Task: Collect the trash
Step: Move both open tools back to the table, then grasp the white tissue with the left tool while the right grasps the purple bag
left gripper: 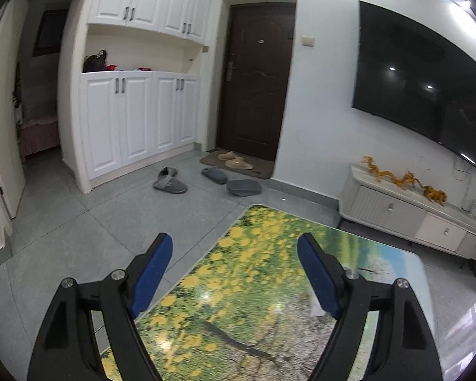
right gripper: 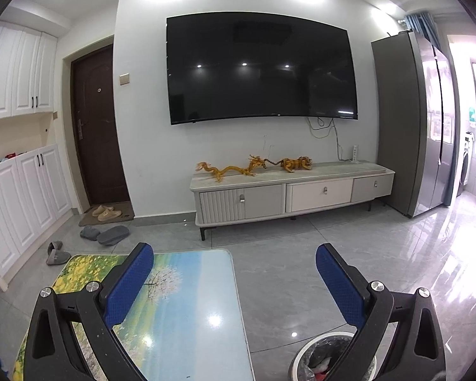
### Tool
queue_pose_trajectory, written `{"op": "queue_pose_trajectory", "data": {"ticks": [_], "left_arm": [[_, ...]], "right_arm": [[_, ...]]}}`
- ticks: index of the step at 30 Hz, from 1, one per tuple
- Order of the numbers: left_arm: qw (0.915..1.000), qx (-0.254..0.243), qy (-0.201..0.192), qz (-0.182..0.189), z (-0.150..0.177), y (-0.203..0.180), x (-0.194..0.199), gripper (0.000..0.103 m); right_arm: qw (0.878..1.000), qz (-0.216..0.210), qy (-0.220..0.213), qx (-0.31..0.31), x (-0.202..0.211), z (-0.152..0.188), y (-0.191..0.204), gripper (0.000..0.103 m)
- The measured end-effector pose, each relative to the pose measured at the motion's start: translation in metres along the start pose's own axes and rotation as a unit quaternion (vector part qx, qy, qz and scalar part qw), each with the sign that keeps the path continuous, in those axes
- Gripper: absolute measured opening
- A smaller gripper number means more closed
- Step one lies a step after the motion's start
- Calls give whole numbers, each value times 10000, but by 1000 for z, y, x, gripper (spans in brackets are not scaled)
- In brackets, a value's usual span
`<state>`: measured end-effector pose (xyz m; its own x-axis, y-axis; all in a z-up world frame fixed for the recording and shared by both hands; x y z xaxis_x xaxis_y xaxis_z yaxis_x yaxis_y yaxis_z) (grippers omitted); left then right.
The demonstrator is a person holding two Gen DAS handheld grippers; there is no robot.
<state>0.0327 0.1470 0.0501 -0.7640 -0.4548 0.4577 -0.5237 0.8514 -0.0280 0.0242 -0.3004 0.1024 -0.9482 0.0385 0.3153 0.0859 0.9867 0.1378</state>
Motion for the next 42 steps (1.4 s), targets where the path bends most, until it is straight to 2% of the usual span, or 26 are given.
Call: {"op": "queue_pose_trajectory", "data": {"ticks": [3, 7, 10, 13, 16, 18, 22, 29, 32, 36, 40, 42], "left_arm": [[9999, 13, 51, -102, 5, 4, -11, 80], [9998, -93, 151, -41, 19, -6, -22, 80], [9991, -305, 294, 62, 30, -26, -34, 80], [9972, -598, 417, 175, 41, -50, -47, 80], [9928, -810, 693, 543, 54, -76, -64, 80], [9904, -1002, 734, 609, 61, -93, -74, 80], [9833, -1214, 951, 969, 74, -127, -95, 80], [9729, -1585, 1311, 1059, 101, -164, -136, 79], [9685, -1655, 1503, 1094, 112, -168, -151, 73], [9621, -1594, 1816, 1261, 122, -166, -166, 61], [9595, -1698, 1807, 1339, 125, -170, -166, 55], [9570, -1737, 1853, 1402, 127, -174, -166, 45]], "right_arm": [[9999, 33, -48, -127, -6, 6, -8, 103], [9998, -39, -49, -197, -14, 20, -10, 103], [9997, -88, 194, -131, -33, 36, -6, 103], [9984, -308, 449, -179, -53, 51, 0, 103], [9960, -608, 659, -53, -76, 61, 13, 103], [9926, -929, 779, -5, -93, 66, 26, 103], [9806, -1589, 1119, 253, -134, 78, 65, 103], [9502, -2341, 1916, 746, -207, 112, 134, 103], [9371, -2591, 2190, 816, -235, 126, 154, 103], [9207, -2894, 2521, 702, -265, 142, 176, 89], [9121, -2994, 2709, 706, -284, 151, 190, 79], [9071, -3026, 2830, 741, -289, 156, 196, 72]]}}
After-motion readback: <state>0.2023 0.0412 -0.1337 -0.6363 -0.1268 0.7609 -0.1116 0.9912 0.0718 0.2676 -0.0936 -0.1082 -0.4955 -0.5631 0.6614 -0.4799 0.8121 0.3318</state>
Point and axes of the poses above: each gripper's, at about its wrist camera, not at the fingertips, and x roughly against the way its jaws point, y to its left, z to its underside, the point moved 4 cm from there along -x, roughly the way its jaws point, and after that the axes turned 10 degrees about -z, right-handed, at the moved point
